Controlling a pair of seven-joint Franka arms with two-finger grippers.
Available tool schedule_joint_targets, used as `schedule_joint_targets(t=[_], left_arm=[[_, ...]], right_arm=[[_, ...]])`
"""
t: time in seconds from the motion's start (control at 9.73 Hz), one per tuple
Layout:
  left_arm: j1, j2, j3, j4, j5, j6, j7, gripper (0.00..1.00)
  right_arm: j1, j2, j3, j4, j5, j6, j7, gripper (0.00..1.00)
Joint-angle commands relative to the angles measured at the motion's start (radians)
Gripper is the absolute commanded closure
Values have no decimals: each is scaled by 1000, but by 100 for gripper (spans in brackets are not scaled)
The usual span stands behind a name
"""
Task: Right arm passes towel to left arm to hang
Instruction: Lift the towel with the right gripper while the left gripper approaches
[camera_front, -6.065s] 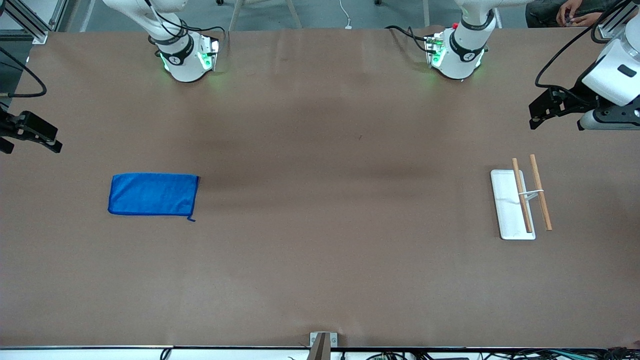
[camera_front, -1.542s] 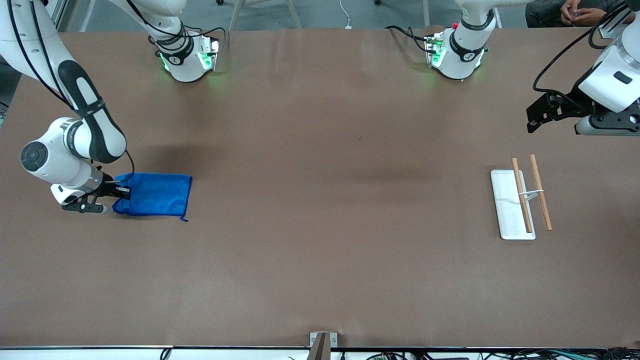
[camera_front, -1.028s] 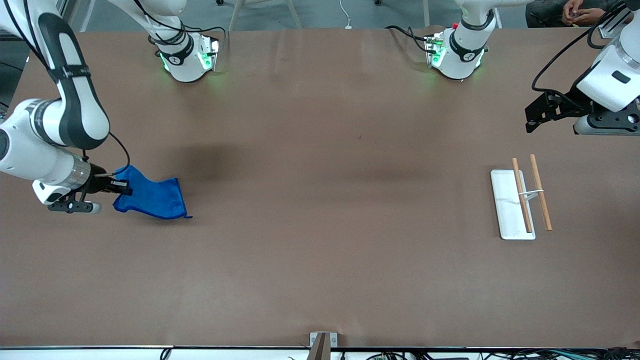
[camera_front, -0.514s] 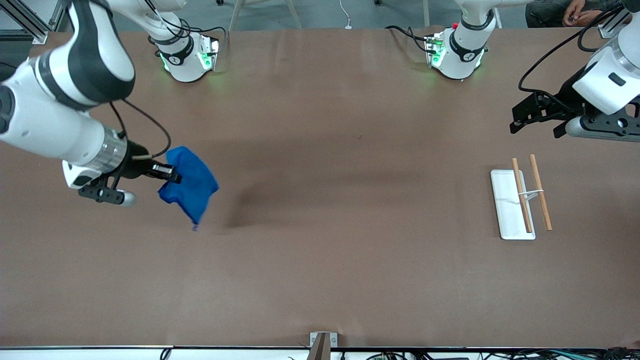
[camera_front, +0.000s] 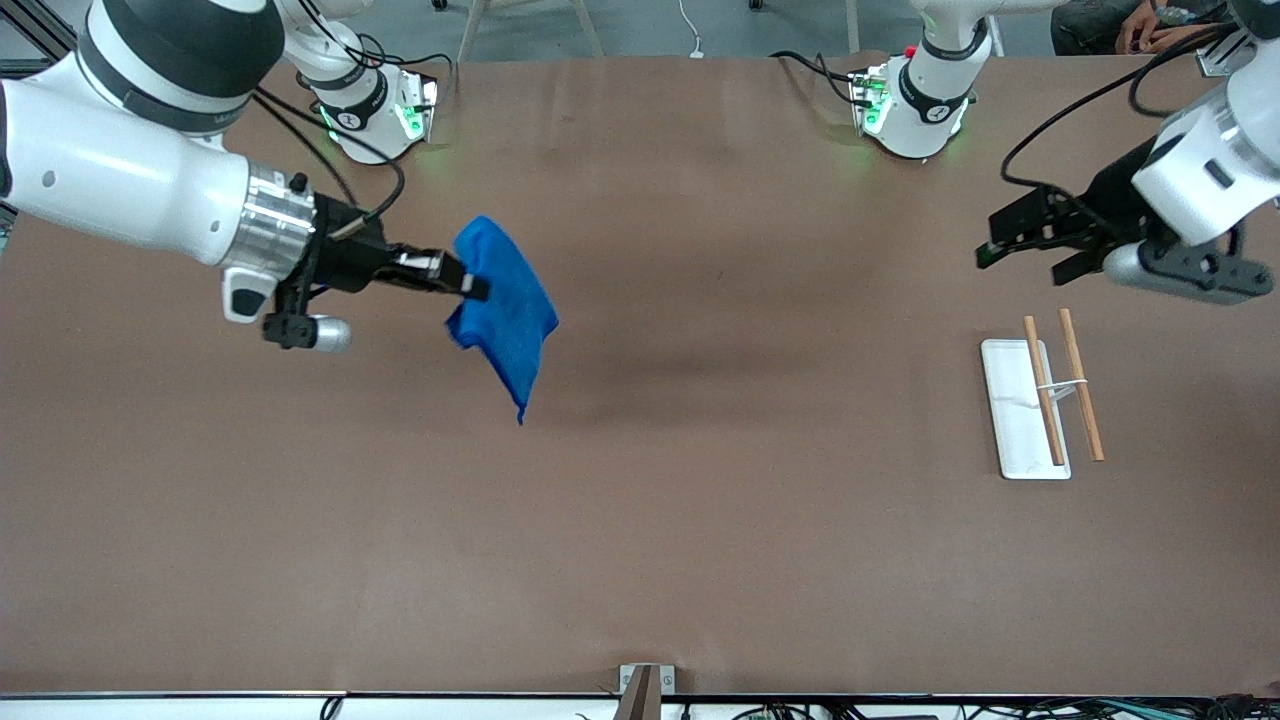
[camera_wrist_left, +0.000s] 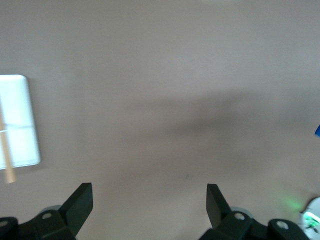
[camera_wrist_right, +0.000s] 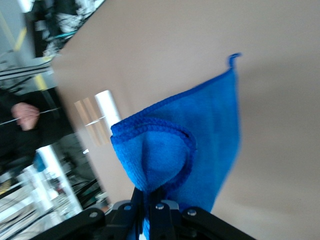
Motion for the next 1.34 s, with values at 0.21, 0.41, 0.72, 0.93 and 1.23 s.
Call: schedule_joint_targets(t=[0.21,0.41,0.72,0.93,1.23], left_arm=[[-46,98,-2,17,-245,61,8,0],[-68,104,-1,17,-295,63,8,0],[-108,104,-1,60,-222,54,-3,0],[-112,138,-19,49,-212,52,34,0],[-138,190,-31,51,-158,97,205,0]], right_arm=[[211,37,-10,53,290,323,12,100],[297,86,-10,114,398,459,12,100],[345,94,-10,137,571,511,20,99],[356,94,-10,162,605,511,31,100],[373,92,-10,194,606,512,41,99]])
